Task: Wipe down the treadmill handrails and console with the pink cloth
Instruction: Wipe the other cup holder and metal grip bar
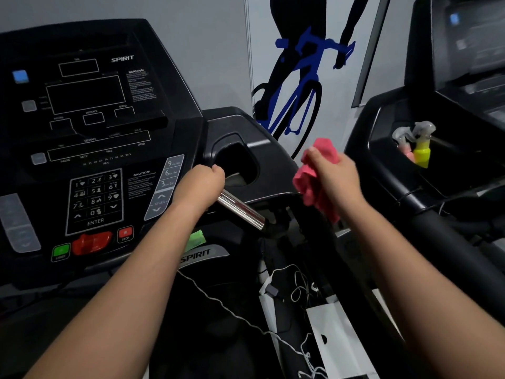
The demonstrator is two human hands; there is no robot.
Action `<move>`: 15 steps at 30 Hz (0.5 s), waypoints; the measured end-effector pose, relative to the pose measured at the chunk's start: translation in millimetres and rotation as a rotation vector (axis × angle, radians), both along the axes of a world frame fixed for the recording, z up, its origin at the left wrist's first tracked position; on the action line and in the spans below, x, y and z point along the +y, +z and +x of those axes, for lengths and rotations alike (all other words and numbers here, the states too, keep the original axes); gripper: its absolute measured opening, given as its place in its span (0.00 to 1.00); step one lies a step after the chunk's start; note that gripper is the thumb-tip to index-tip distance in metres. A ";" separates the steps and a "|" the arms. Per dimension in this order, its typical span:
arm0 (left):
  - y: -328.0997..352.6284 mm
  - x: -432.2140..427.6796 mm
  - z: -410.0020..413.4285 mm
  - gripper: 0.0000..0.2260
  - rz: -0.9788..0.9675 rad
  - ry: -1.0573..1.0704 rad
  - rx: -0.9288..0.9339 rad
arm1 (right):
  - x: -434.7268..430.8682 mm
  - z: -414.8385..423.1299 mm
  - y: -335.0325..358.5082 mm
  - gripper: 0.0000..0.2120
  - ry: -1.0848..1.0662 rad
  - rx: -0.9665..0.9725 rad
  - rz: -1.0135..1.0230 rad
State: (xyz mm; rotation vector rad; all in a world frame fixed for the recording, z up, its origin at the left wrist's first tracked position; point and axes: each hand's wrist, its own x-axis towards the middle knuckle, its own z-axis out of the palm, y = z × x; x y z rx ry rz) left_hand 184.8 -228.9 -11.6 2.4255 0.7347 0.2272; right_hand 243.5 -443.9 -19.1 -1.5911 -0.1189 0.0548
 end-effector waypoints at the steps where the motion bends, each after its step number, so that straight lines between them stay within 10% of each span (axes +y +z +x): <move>1: -0.3 0.2 -0.5 0.23 -0.005 0.001 0.001 | -9.3 5.9 0.6 0.05 -0.031 -0.006 0.007; 6: -2.0 0.8 0.0 0.23 0.005 0.036 -0.003 | -52.7 32.3 -10.9 0.06 0.096 -0.210 -0.312; 11: -2.9 -2.2 2.0 0.23 0.005 0.073 -0.020 | -61.1 45.5 -38.6 0.29 0.347 -0.343 -0.577; 15: -1.4 -6.0 1.9 0.23 0.002 0.093 -0.011 | -53.5 47.3 -46.7 0.21 0.404 -0.353 -0.641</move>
